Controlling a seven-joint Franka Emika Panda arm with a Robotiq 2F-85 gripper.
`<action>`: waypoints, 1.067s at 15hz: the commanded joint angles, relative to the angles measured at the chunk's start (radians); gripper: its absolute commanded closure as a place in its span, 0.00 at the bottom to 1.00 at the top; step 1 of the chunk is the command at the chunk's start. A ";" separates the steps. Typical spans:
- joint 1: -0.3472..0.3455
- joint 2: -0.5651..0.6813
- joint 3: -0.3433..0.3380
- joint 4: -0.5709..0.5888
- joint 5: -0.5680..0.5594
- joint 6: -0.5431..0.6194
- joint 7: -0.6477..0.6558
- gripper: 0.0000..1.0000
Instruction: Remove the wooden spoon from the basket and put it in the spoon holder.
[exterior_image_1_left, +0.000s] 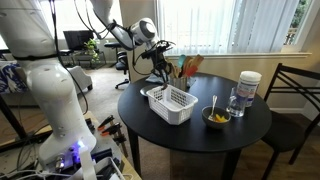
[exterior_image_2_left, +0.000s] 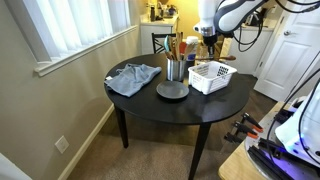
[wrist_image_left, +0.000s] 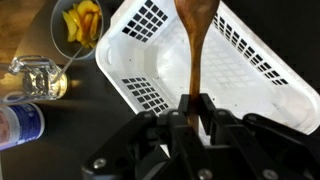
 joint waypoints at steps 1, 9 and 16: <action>0.014 0.005 0.023 0.034 -0.085 -0.156 0.085 0.94; 0.063 0.042 0.067 0.088 -0.239 -0.442 0.134 0.94; 0.091 0.060 0.086 0.077 -0.437 -0.491 0.136 0.94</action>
